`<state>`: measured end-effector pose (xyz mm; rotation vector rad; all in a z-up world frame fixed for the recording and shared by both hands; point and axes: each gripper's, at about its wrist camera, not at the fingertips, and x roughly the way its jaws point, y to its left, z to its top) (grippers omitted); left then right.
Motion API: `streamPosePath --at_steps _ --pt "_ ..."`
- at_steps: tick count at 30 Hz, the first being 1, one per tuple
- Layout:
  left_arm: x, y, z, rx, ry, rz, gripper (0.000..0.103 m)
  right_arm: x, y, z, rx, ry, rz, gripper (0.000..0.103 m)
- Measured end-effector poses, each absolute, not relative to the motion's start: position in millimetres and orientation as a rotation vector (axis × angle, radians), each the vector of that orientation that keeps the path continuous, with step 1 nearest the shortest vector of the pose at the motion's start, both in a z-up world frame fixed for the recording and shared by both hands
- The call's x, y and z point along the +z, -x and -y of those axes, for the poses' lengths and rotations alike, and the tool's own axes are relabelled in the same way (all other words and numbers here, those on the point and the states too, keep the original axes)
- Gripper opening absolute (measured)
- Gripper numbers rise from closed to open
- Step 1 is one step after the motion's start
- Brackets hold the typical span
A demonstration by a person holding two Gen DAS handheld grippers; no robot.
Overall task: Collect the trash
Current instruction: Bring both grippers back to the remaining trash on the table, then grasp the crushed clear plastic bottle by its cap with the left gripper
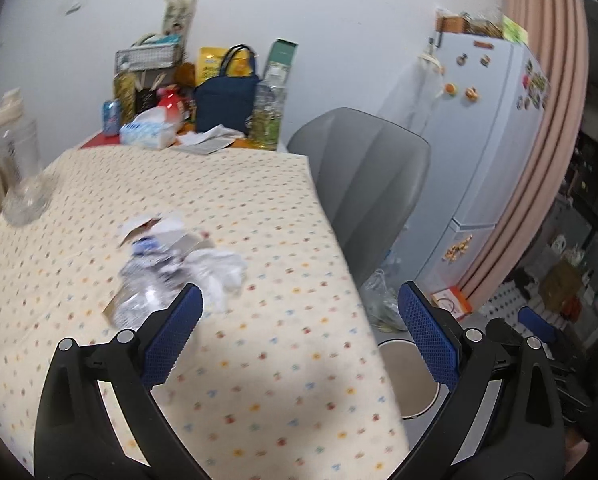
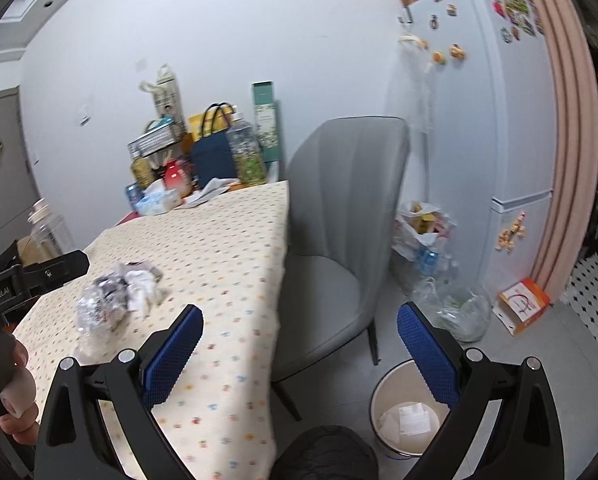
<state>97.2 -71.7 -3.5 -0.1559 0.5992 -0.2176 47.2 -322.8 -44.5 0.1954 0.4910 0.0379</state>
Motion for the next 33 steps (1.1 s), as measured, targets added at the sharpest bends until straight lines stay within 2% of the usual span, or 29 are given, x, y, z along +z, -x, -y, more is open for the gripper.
streamPosePath --at_steps 14,22,28,30,33 --pt "-42.4 -76.8 -15.8 -0.082 0.228 -0.63 0.097 -43.9 -53.6 258.5 0.146 -0.113 -0.516 0.095" --pt "-65.6 -76.7 -39.7 -0.083 0.23 -0.676 0.096 -51.1 -58.7 234.4 0.195 -0.094 -0.544 0.095" --pt "-80.7 -84.8 -39.0 -0.108 0.233 -0.726 0.084 -59.3 -60.9 225.3 0.211 -0.081 -0.562 0.095" --pt "-87.2 -90.2 -35.3 -0.111 0.228 -0.752 0.076 -62.5 -62.1 225.9 0.215 -0.089 -0.57 0.095" --pt "-92.7 -95.4 -29.7 -0.107 0.215 -0.771 0.072 -68.5 -64.7 229.5 0.217 -0.102 -0.584 0.095"
